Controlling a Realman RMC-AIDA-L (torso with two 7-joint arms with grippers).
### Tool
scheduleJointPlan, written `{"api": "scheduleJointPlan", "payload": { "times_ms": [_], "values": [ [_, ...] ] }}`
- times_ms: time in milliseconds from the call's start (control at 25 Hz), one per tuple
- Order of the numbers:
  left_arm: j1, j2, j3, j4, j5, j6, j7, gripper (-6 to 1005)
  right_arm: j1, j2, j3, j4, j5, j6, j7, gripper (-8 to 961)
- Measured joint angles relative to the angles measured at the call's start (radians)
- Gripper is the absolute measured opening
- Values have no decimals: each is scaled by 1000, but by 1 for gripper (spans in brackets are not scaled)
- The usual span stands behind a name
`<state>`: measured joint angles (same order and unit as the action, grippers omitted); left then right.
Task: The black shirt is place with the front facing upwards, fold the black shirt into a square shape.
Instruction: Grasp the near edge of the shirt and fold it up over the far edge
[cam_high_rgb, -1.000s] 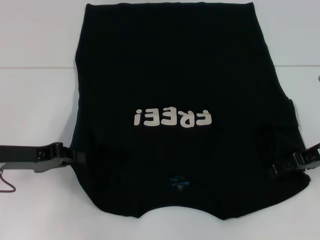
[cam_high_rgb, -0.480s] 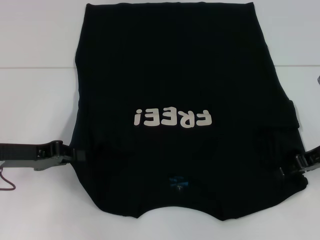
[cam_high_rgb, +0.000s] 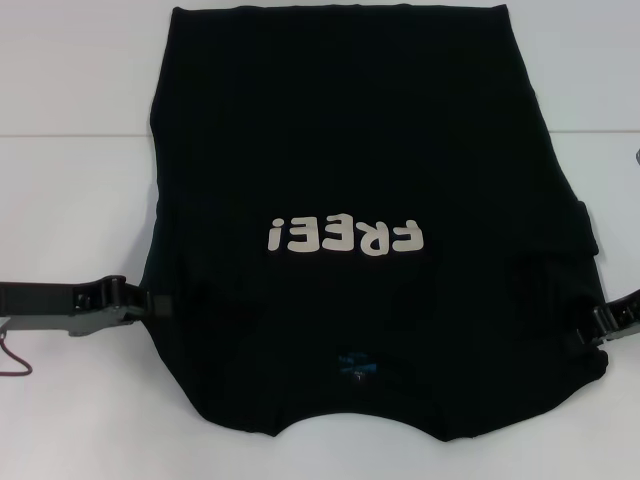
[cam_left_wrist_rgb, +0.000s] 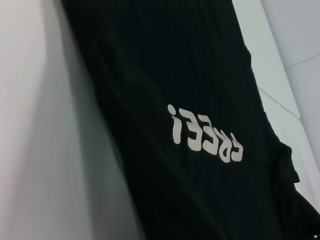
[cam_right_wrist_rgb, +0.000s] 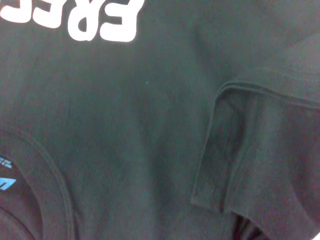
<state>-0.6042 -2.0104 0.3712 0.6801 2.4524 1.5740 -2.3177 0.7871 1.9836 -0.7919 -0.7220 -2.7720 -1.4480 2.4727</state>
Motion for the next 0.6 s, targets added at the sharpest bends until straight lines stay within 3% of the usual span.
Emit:
{"api": "scheduleJointPlan", "payload": {
  "times_ms": [280, 600],
  "values": [
    [-5, 1, 3, 1, -1, 1, 0, 60, -1, -2, -10, 4, 0, 1, 0, 49],
    [-7, 1, 0, 1, -2, 12, 1, 61, -6, -6, -3, -2, 3, 1, -4, 19]
  ]
}}
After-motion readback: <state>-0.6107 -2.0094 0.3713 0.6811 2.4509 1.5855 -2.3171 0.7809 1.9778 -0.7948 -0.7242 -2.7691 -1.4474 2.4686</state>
